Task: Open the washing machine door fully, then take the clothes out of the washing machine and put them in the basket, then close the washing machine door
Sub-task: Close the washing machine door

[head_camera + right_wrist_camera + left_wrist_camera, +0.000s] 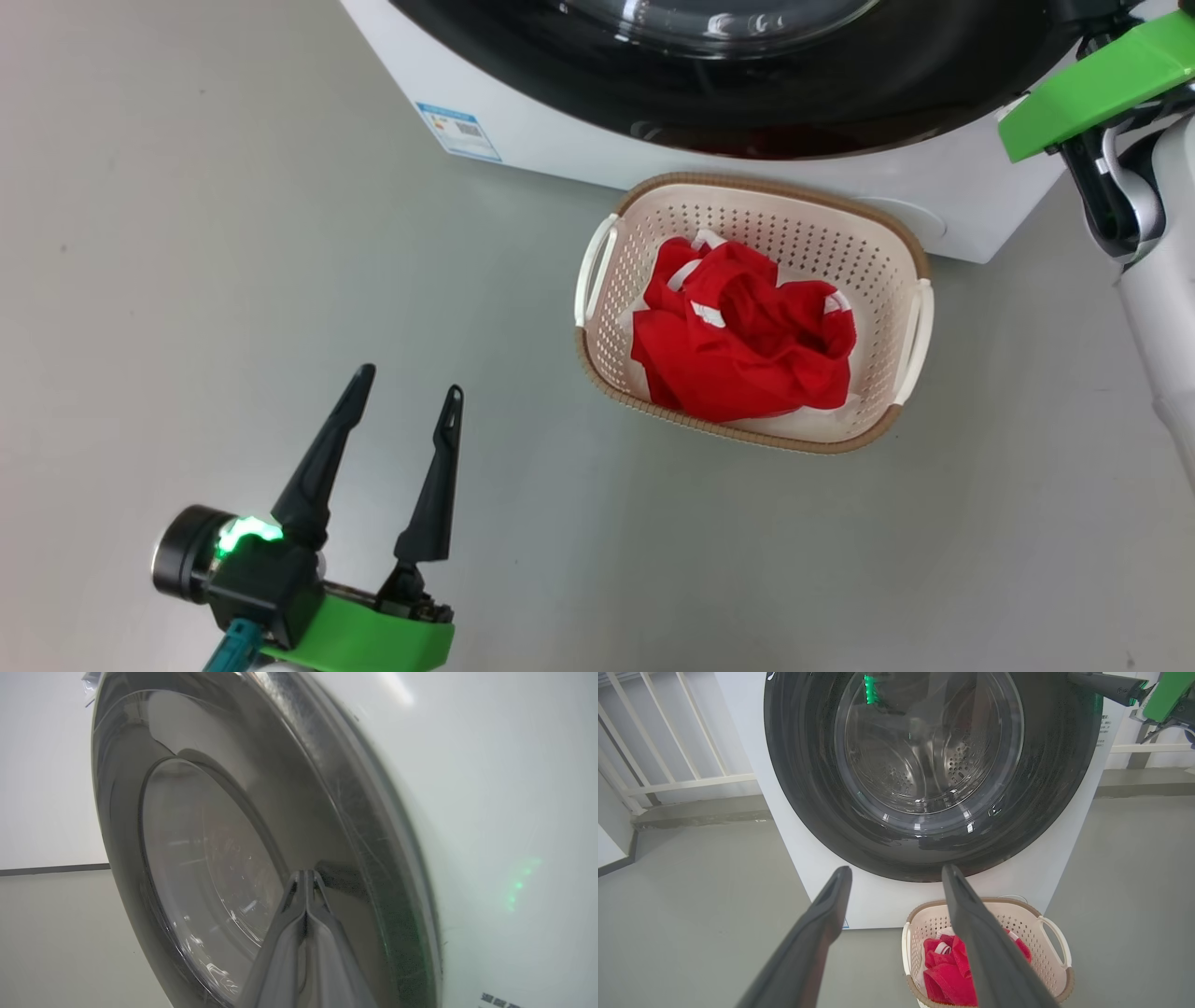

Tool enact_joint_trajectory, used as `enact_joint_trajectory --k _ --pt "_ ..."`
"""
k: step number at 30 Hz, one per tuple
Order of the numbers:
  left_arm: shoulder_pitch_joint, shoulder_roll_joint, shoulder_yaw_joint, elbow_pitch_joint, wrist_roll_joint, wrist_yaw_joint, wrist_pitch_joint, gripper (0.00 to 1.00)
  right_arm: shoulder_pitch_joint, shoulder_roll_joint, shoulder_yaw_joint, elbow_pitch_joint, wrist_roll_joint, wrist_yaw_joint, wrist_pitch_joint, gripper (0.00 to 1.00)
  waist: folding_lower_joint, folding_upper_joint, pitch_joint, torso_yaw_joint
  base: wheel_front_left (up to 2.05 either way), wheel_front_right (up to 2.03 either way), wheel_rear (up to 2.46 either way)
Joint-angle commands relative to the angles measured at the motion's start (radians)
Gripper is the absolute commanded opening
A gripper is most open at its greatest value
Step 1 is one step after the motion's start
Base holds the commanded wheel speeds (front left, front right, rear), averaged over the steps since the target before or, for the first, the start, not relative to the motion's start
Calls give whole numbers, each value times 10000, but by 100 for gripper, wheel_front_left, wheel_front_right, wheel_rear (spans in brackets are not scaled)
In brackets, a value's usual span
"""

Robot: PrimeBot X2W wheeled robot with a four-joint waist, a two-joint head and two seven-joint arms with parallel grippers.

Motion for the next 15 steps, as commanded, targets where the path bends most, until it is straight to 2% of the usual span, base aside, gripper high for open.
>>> enact_joint_trajectory --k 1,10,11,13,14,15 --pt "-167 122 298 -175 -92 -54 -90 100 -388 -25 -291 -80 -109 -101 -61 0 0 -1 147 112 0 0 0" --pt "-261 122 434 -15 -16 -27 -90 100 -331 349 -671 -1 -523 -101 -61 0 0 -1 50 -29 0 0 0" --pt "-272 122 468 -3 -9 -14 -90 100 -251 389 -690 -33 -509 -101 -61 6 0 -1 4 -71 0 0 0" --pt "-268 122 530 25 -26 -6 -90 100 -40 485 -735 -126 -470 -101 -61 40 0 -1 -101 -164 0 0 0" --pt "-253 122 564 47 -69 -7 -90 100 75 534 -742 -190 -455 -101 -61 51 0 -1 -155 -220 0 0 0" --pt "-230 122 610 79 -133 -2 -90 100 200 580 -736 -272 -443 -101 -61 85 0 -1 -214 -283 0 0 0"
